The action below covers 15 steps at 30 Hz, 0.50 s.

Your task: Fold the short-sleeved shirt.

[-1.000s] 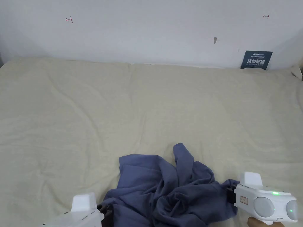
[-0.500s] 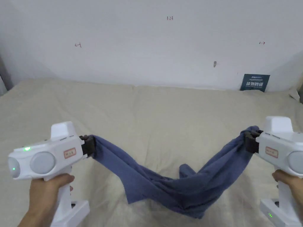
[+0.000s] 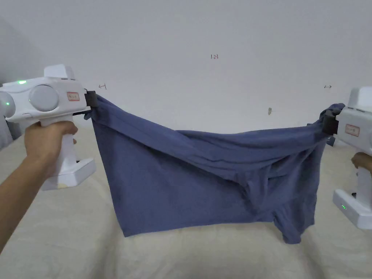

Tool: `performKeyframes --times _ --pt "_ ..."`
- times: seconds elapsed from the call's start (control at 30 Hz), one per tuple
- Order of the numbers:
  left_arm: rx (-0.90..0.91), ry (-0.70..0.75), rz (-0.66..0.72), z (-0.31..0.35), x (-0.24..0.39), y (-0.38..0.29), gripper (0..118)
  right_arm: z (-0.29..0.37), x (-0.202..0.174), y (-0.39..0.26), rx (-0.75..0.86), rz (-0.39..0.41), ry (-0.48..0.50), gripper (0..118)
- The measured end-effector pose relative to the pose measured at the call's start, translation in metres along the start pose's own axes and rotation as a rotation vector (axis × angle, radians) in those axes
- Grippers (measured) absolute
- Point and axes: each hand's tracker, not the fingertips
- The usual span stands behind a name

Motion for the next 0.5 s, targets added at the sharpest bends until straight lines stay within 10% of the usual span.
performKeyframes --times 0.5 --pt "-0.206 0.118 -0.025 -0.060 -0.038 -0.114 4 -0.047 -0.018 -0.122 -0.181 -0.083 0.017 7"
